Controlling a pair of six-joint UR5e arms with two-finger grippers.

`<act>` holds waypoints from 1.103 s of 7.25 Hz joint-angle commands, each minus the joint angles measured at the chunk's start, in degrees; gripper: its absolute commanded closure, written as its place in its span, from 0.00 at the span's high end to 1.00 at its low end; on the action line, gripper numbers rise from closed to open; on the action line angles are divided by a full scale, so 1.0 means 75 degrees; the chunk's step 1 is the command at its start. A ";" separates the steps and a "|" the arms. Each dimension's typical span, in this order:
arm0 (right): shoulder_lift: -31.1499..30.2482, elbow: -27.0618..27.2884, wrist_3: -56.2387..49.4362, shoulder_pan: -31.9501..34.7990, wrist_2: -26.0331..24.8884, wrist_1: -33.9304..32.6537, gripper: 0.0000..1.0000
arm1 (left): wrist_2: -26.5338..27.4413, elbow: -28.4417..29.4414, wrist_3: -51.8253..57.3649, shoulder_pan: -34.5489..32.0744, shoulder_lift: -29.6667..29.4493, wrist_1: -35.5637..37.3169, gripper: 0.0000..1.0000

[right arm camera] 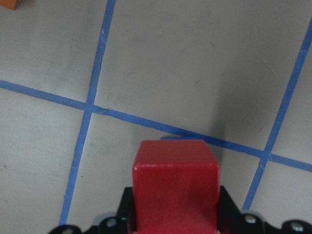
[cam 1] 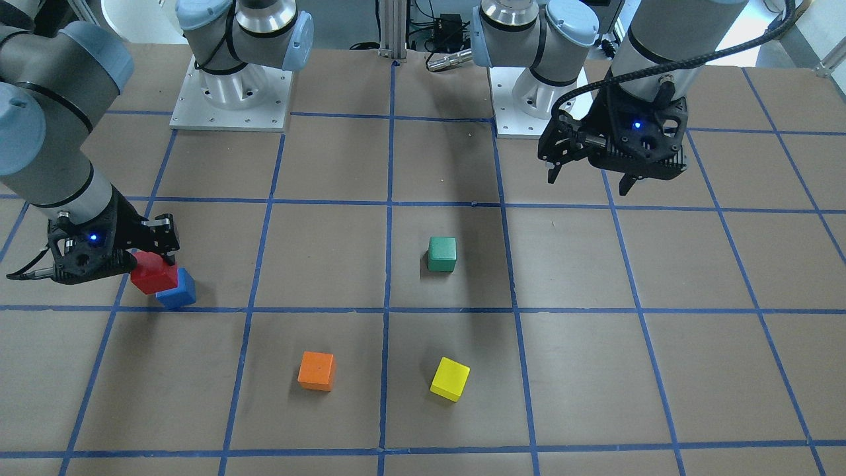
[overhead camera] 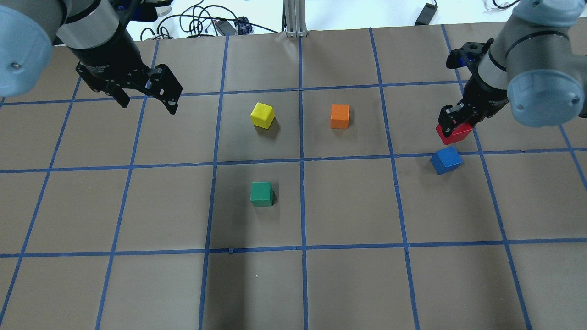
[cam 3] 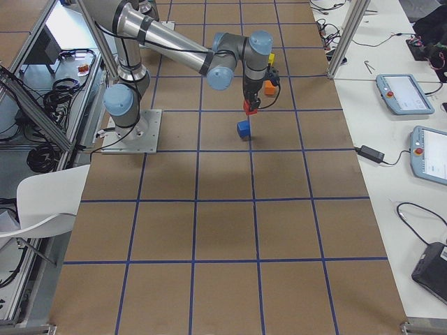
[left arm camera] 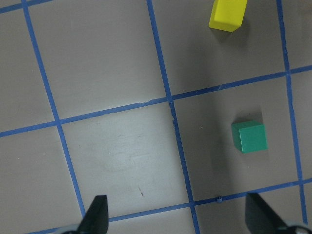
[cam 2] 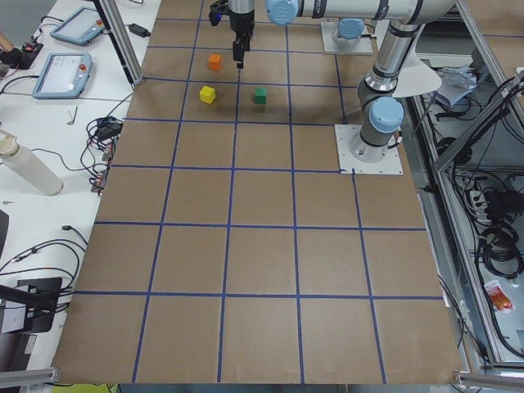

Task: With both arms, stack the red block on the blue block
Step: 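Carry the red cube with the right gripper and lower it onto the blue cube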

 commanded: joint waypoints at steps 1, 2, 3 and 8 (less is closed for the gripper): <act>0.0069 0.0248 -0.0506 -0.0074 0.0012 -0.0501 0.00 | 0.0010 -0.0016 -0.0010 0.0000 0.0000 0.0000 1.00; 0.0092 0.0260 -0.0555 -0.0074 0.0001 -0.0513 0.00 | 0.0011 -0.0017 0.0001 0.0000 0.0000 0.0000 1.00; 0.0220 0.0260 -0.0555 -0.0074 0.0001 -0.0513 0.00 | 0.0011 -0.0028 0.0001 0.0000 0.0000 0.0000 1.00; 0.0315 0.0494 -0.0731 -0.0285 0.0001 -0.0513 0.00 | 0.0011 -0.0028 -0.0010 0.0000 0.0000 0.0000 1.00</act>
